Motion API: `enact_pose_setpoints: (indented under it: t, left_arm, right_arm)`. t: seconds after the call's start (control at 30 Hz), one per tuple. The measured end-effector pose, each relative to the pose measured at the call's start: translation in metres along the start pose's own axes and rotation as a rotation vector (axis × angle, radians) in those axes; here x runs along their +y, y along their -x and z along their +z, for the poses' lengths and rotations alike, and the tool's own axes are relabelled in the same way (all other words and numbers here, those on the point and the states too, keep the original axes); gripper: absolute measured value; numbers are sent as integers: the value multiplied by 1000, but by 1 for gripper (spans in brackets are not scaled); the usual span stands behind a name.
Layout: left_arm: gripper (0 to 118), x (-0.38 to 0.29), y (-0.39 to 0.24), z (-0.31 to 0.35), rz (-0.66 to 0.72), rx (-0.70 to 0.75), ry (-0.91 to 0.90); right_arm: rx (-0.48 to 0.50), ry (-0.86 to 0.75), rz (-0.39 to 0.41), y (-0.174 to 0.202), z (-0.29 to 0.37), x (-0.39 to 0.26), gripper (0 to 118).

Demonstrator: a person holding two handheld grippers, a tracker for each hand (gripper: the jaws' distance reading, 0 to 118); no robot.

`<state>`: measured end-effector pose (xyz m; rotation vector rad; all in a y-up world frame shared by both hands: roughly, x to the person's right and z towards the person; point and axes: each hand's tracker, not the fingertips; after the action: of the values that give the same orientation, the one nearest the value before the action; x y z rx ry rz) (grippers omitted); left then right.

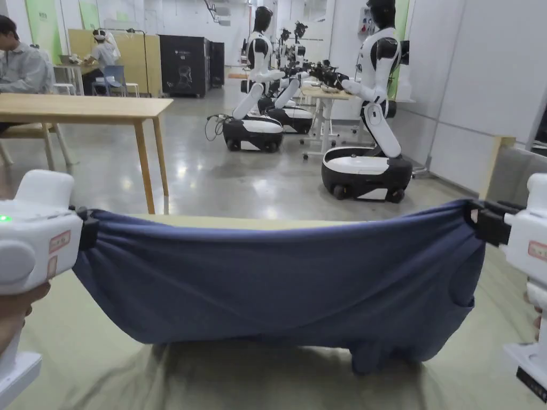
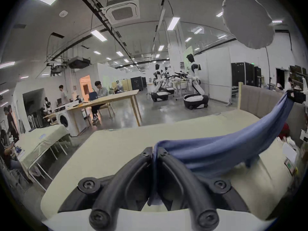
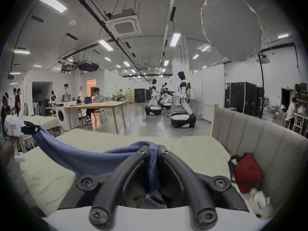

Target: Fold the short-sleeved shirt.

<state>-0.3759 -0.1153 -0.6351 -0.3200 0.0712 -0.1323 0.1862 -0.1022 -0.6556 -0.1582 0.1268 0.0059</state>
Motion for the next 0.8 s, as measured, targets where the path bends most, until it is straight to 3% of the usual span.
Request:
enact_pose_setpoints:
  t: [0.2, 0.37, 0.4, 0.43, 0.47, 0.5, 0.53, 0.57, 0.67, 0.7, 0.73, 0.77, 0.8]
  left_arm:
    - [2, -144, -26, 84, -38, -68, 229]
    - [2, -252, -29, 104, 63, -99, 505]
    - [5, -264, -30, 106, 57, -91, 522]
    - [23, -273, -30, 110, 59, -81, 505]
    - [60, -276, -28, 113, 75, -90, 491]
    - [106, -273, -25, 115, 99, -104, 464]
    - [116, -270, -25, 120, 102, -91, 423]
    - [115, -265, -26, 126, 96, -73, 397]
    - [117, -234, -25, 156, 68, -75, 300]
    - [115, -225, -27, 166, 59, -65, 313]
    - [105, -220, -29, 176, 48, -58, 306]
    - [81, -248, -41, 183, 46, -54, 295]
    - [34, -251, -44, 190, 51, -55, 295]
  right_arm:
    - [25, 256, 14, 3, 97, -135, 10]
    - [8, 597, -40, 9, 125, -248, 10]
    - [-8, 623, -33, 9, 128, -260, 10]
    - [-20, 634, -34, 8, 131, -268, 16]
    - [-29, 606, -54, 7, 136, -271, 37]
    - [-21, 568, -116, 2, 141, -270, 76]
    - [-5, 540, -159, -3, 145, -267, 114]
    - [-14, 547, -173, -6, 151, -259, 118]
    - [-7, 484, -145, -4, 177, -237, 115]
    - [-4, 449, -130, 2, 191, -228, 110]
    - [-3, 447, -117, 10, 201, -222, 79]
    - [-9, 425, -90, 16, 212, -218, 35]
    - [-17, 406, -66, 23, 222, -217, 1]
